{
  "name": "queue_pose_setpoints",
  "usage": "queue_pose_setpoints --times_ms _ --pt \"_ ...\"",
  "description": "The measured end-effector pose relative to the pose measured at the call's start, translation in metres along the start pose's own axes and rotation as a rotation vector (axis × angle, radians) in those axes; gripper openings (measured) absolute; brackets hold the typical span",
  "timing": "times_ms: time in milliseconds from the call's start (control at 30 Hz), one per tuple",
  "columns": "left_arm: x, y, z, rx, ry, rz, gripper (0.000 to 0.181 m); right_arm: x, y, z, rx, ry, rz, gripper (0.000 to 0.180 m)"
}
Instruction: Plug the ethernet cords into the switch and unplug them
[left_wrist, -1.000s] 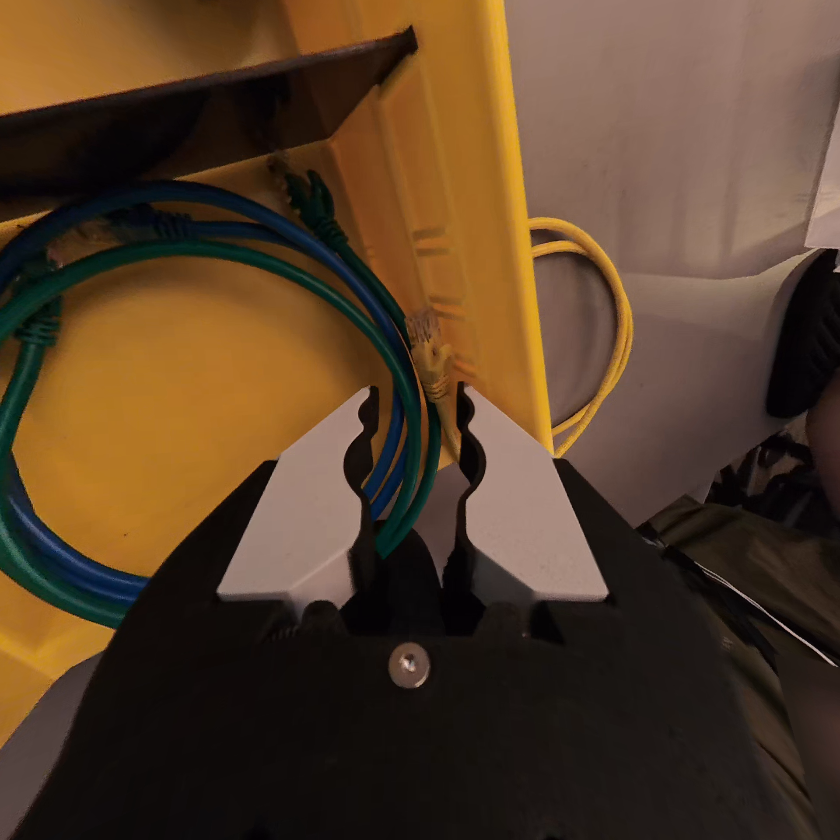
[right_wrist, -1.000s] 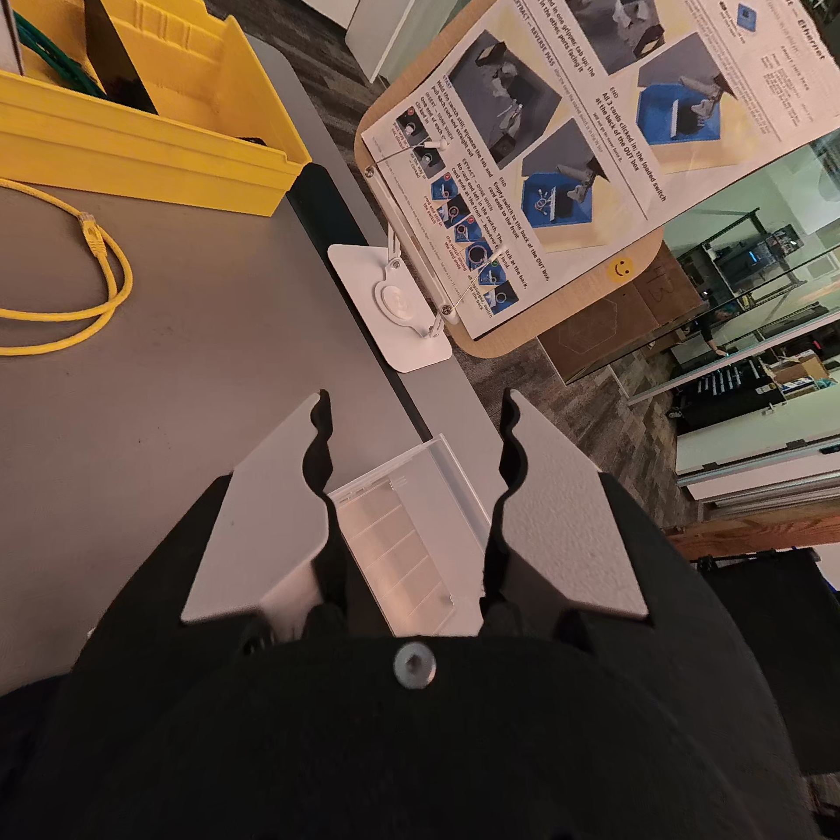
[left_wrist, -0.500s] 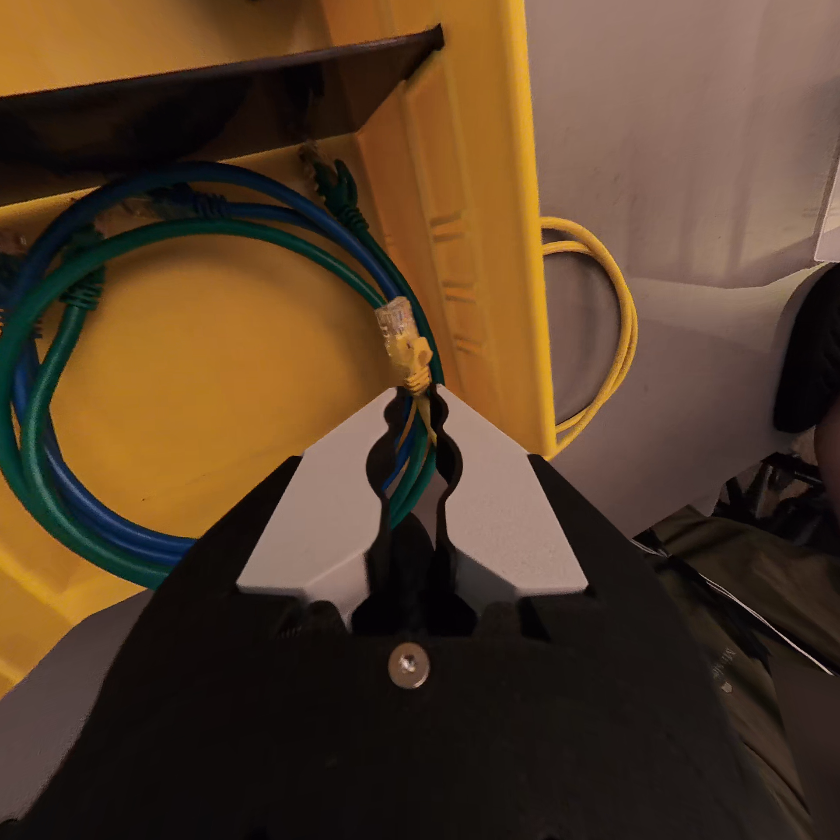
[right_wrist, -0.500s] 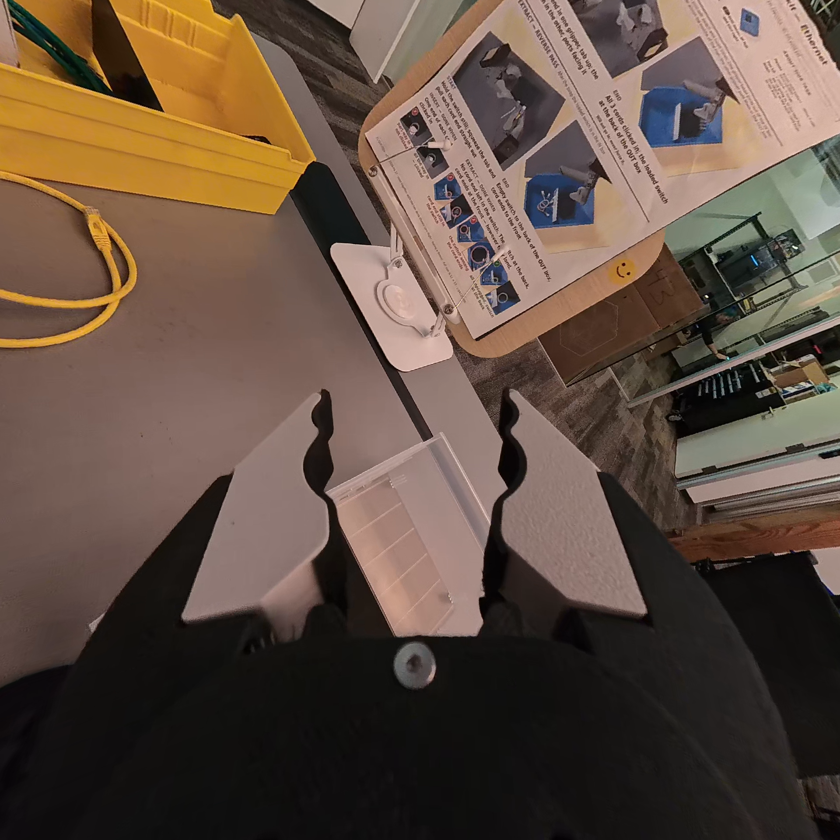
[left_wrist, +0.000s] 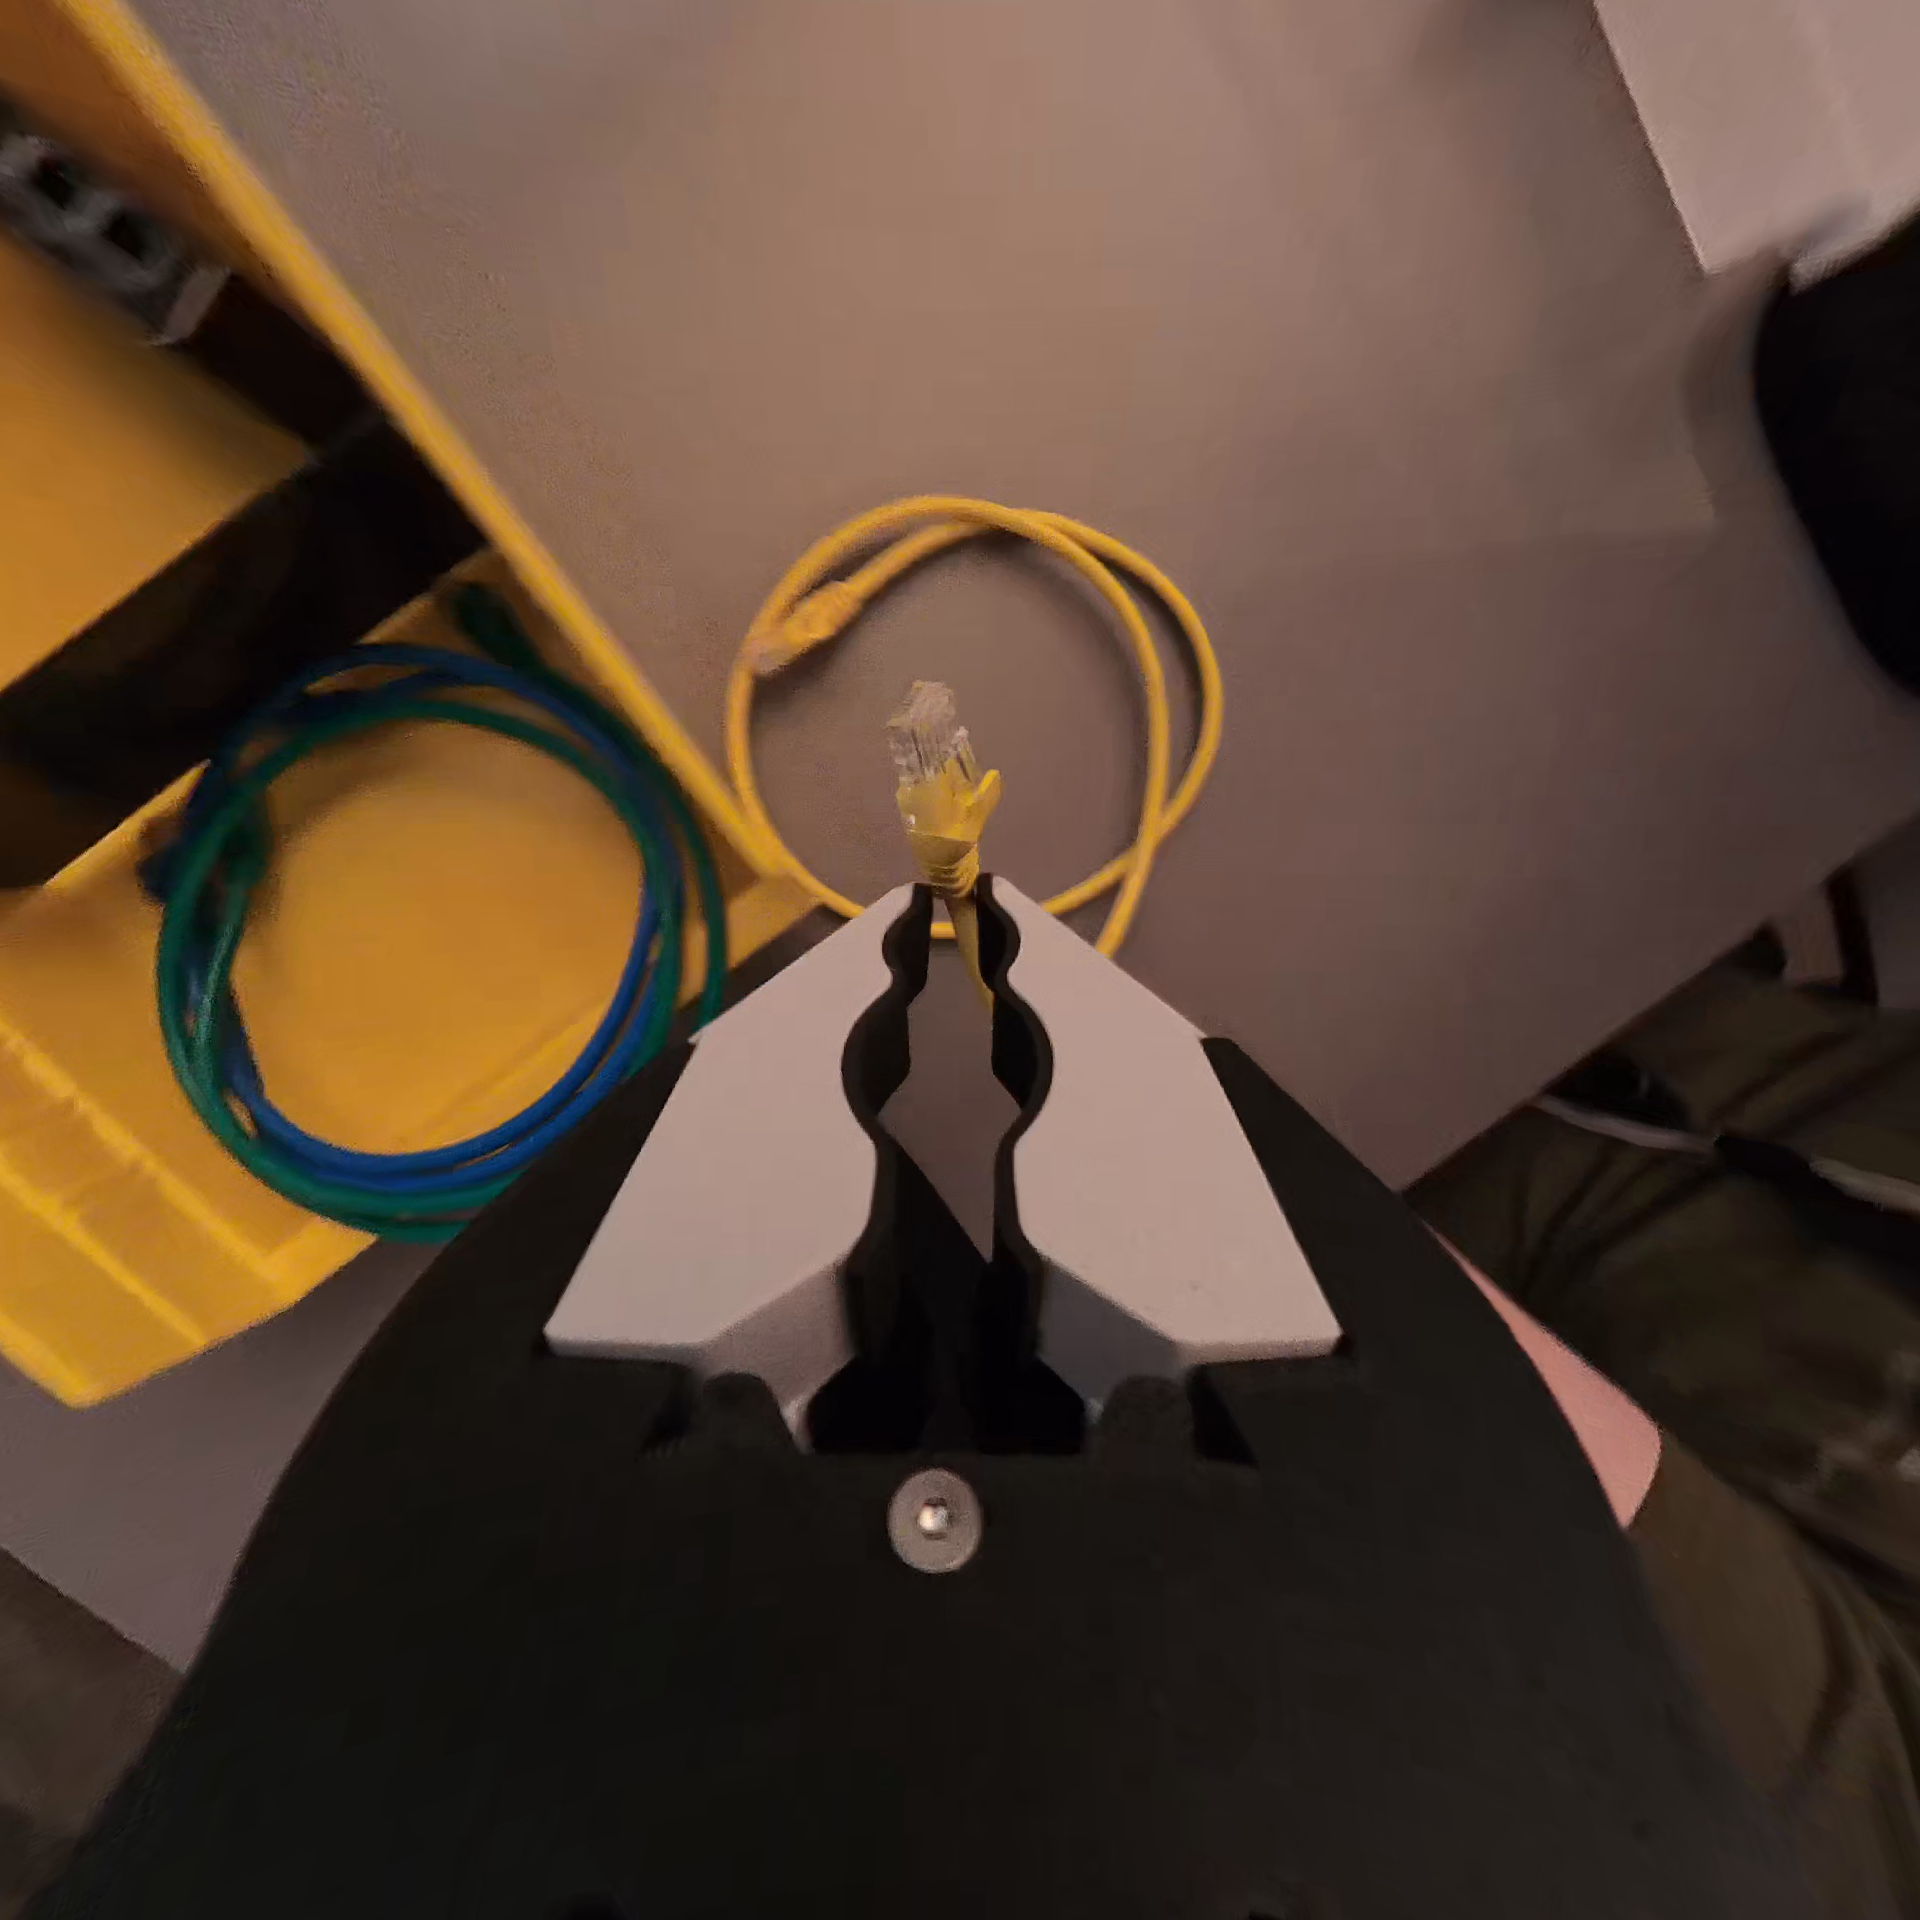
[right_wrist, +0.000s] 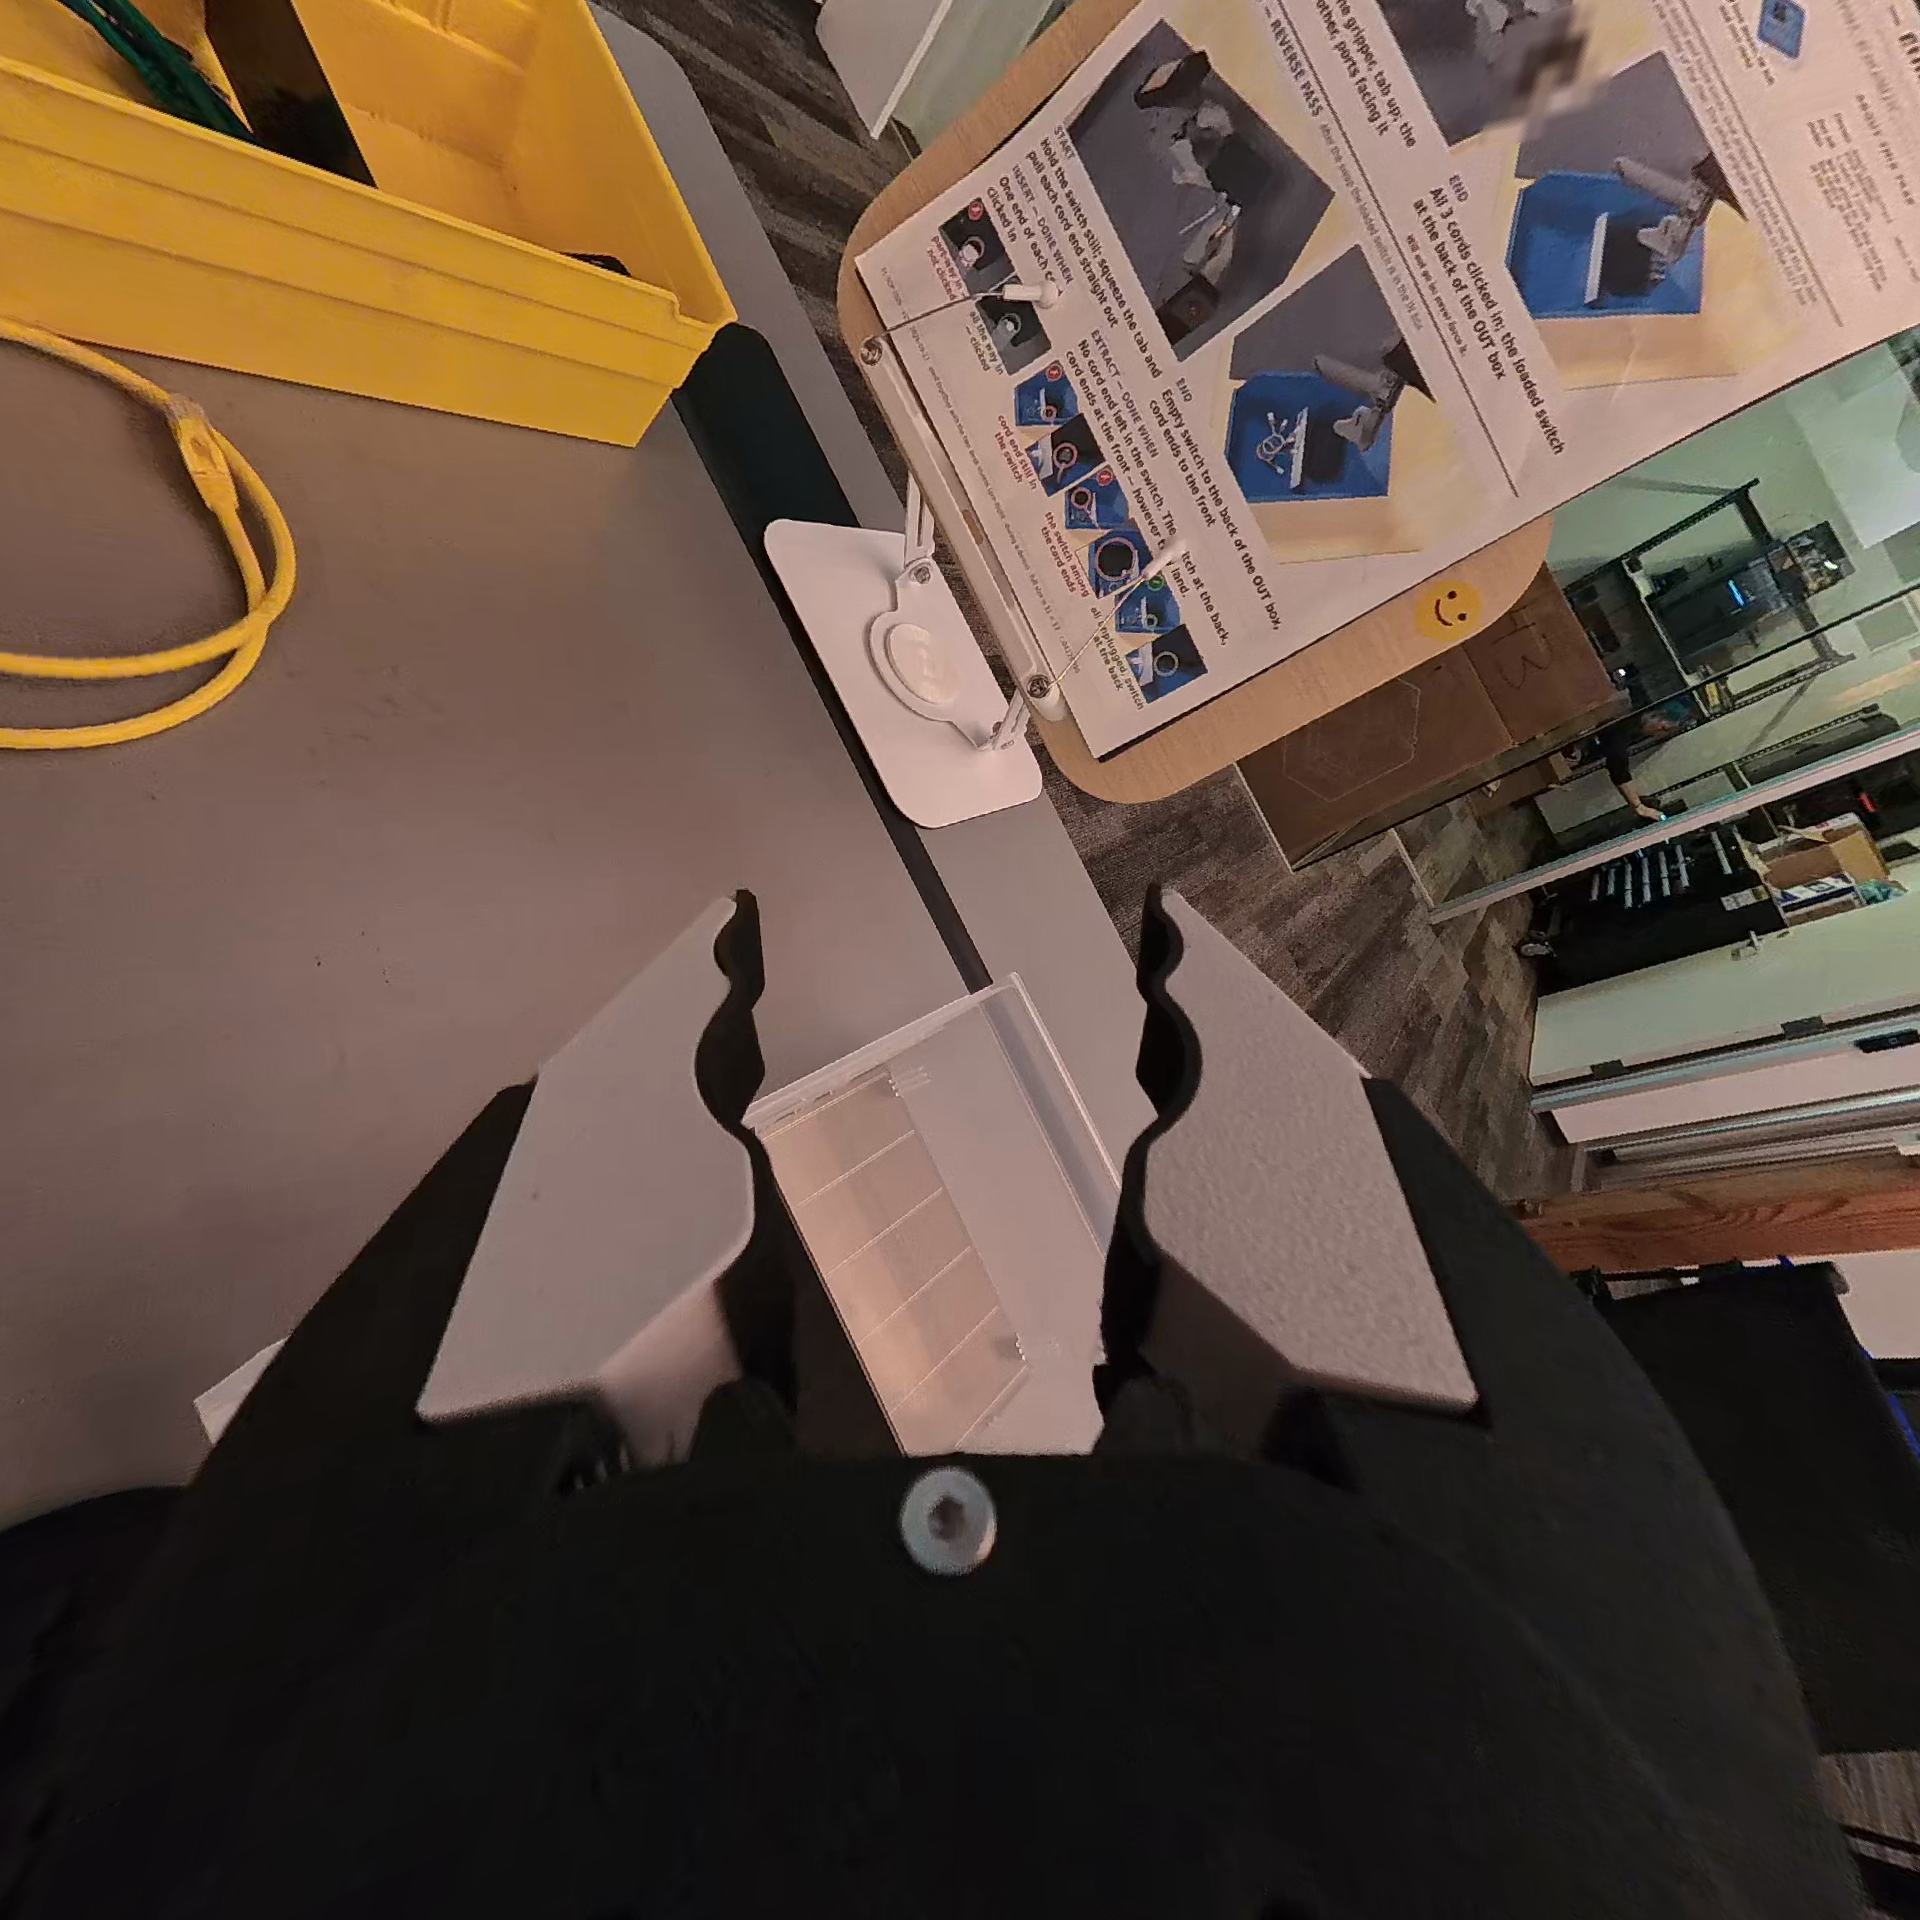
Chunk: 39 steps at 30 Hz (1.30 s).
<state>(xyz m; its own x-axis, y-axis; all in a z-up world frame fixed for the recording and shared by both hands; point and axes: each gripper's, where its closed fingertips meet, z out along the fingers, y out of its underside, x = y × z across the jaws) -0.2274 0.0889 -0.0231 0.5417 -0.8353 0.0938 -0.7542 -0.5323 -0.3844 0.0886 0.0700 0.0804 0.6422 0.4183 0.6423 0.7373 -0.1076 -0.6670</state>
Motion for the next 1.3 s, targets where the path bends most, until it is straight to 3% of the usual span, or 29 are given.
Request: queue_pose_setpoints --times_ms 33,133,400,600,833,900,933,967,1067,1200,1300 --pt "0.011 0.003 0.008 -0.058 0.013 0.058 0.007 0.0 0.0 0.0 -0.002 -0.001 -0.002 0.073" --pt "0.02 0.003 0.037 -0.236 -0.016 0.217 0.008 -0.002 0.001 0.0 -0.008 -0.003 -0.008 0.073" --pt "0.04 -0.024 0.118 -0.514 0.058 0.308 0.007 0.0 0.002 -0.003 -0.005 -0.001 -0.015 0.073" --pt "0.062 -0.079 0.168 -0.375 0.142 0.302 0.004 0.001 0.004 -0.004 -0.013 0.004 -0.022 0.073" --pt "0.094 -0.134 0.189 -0.139 0.206 0.247 0.005 0.0 0.002 -0.005 -0.008 -0.002 -0.025 0.073" --pt "0.107 -0.138 0.19 -0.123 0.251 0.267 0.009 0.0 0.003 -0.004 -0.01 -0.004 -0.027 0.073" --pt "0.113 -0.138 0.19 -0.122 0.269 0.29 0.021 0.0 0.004 -0.004 -0.014 -0.003 -0.027 0.073" --pt "0.116 -0.138 0.189 -0.118 0.266 0.315 0.033 0.0 0.004 -0.004 -0.016 -0.001 -0.028 0.073" --pt "0.116 -0.146 0.172 -0.059 0.205 0.395 0.043 0.001 0.005 -0.005 -0.016 0.001 -0.025 0.073" --pt "0.095 -0.156 0.117 0.071 0.046 0.436 0.045 0.0 0.005 -0.005 -0.018 -0.001 -0.028 0.073" --pt "0.062 -0.129 0.066 0.081 -0.071 0.414 0.046 -0.001 0.005 -0.005 -0.021 -0.004 -0.032 0.073"
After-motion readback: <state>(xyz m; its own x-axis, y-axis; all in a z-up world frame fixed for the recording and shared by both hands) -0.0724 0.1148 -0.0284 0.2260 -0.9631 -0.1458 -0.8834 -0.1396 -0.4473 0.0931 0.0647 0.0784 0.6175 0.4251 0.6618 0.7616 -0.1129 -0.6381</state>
